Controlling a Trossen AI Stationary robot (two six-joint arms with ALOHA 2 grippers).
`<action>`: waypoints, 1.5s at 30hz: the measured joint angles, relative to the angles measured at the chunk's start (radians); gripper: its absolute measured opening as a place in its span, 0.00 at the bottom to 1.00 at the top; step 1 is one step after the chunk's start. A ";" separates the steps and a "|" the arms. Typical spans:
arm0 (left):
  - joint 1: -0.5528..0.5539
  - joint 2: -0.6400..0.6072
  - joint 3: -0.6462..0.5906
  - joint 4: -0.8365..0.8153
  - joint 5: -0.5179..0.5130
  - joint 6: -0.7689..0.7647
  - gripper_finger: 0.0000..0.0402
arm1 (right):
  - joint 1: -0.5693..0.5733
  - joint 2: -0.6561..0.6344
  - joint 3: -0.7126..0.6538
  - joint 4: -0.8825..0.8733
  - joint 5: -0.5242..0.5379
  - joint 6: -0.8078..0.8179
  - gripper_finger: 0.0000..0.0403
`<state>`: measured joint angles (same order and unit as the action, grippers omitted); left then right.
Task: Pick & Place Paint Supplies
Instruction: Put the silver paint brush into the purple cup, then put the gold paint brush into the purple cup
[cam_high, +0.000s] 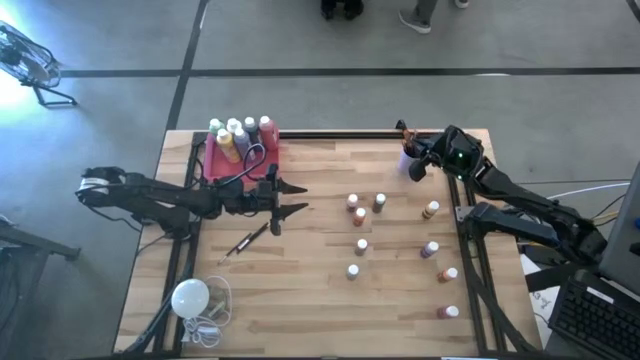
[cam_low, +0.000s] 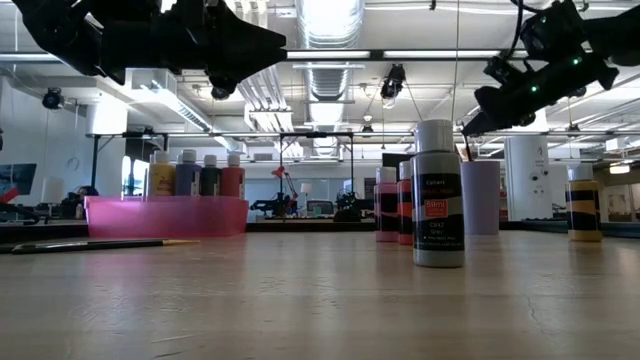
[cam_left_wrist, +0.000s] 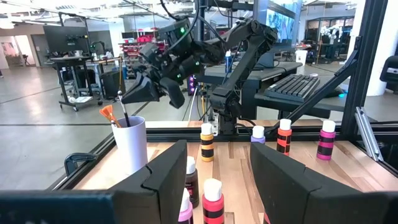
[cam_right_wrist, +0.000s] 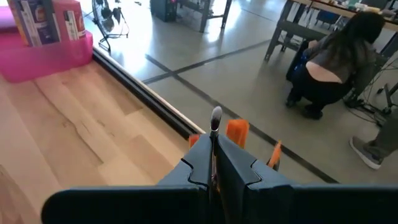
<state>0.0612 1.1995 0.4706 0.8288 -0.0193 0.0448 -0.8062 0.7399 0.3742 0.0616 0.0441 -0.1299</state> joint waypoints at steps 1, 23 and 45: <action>0.000 0.000 0.000 0.000 0.000 0.000 0.45 | 0.000 0.000 -0.009 0.004 0.000 0.003 0.02; 0.000 0.000 0.000 0.000 0.000 0.000 0.45 | -0.050 0.001 -0.090 0.028 0.007 0.042 0.09; 0.000 0.000 0.000 -0.002 0.000 -0.005 0.45 | -0.038 -0.079 0.039 0.044 -0.123 0.086 0.39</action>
<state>0.0612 1.1995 0.4706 0.8265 -0.0196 0.0399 -0.8444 0.6613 0.4135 0.1061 -0.0792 -0.0441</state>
